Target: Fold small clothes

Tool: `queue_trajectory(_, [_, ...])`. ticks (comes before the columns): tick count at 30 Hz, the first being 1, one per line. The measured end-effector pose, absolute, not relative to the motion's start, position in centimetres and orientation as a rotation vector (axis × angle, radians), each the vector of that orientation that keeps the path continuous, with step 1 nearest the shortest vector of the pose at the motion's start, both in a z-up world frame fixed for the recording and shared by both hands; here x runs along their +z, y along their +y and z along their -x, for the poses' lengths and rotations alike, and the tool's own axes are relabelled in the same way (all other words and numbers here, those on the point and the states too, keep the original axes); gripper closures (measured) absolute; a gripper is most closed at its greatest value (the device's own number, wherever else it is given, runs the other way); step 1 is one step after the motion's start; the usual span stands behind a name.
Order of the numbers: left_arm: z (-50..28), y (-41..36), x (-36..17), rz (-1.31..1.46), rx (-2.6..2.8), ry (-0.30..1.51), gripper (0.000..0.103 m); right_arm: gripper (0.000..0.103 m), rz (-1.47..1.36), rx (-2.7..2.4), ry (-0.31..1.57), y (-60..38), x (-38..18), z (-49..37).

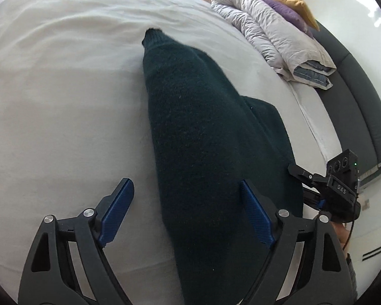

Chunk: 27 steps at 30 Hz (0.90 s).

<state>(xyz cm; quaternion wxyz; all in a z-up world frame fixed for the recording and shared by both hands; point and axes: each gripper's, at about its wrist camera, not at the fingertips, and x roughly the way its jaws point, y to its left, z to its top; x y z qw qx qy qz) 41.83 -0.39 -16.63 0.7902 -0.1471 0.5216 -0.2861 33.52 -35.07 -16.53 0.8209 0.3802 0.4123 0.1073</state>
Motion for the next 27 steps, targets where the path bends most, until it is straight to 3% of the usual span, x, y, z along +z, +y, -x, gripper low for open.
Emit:
queue_trajectory(4, [-42.1,-1.2,-17.2,0.325,-0.640,1.116,0.019,0.049,-0.803,0.244,0.895,-34.6,-16.8,-34.5])
queue_trajectory(6, [-42.2,-1.7,-17.5,0.304,-0.646,1.119,0.027,0.056,-0.814,0.247,0.907,-34.6,-17.1,-35.2])
queue_trajectory(7, [-42.3,-2.0,-17.6,0.303,-0.657,1.125,0.036,0.057,-0.827,0.248,0.911,-34.7,-17.3,-35.4])
queue_trajectory(12, [-41.9,-3.1,-17.1,0.213,-0.632,1.115,0.042,0.070,-0.793,0.225,0.931,-34.2,-17.7,-35.9])
queue_trajectory(20, [-40.9,-4.5,-15.7,0.098,-0.609,1.069,0.053,0.074,-0.720,0.166,0.924,-33.0,-16.8,-35.5])
queue_trajectory(27, [-39.7,-4.8,-14.7,0.051,-0.601,1.031,0.056,0.076,-0.648,0.146,0.906,-31.7,-15.0,-34.4])
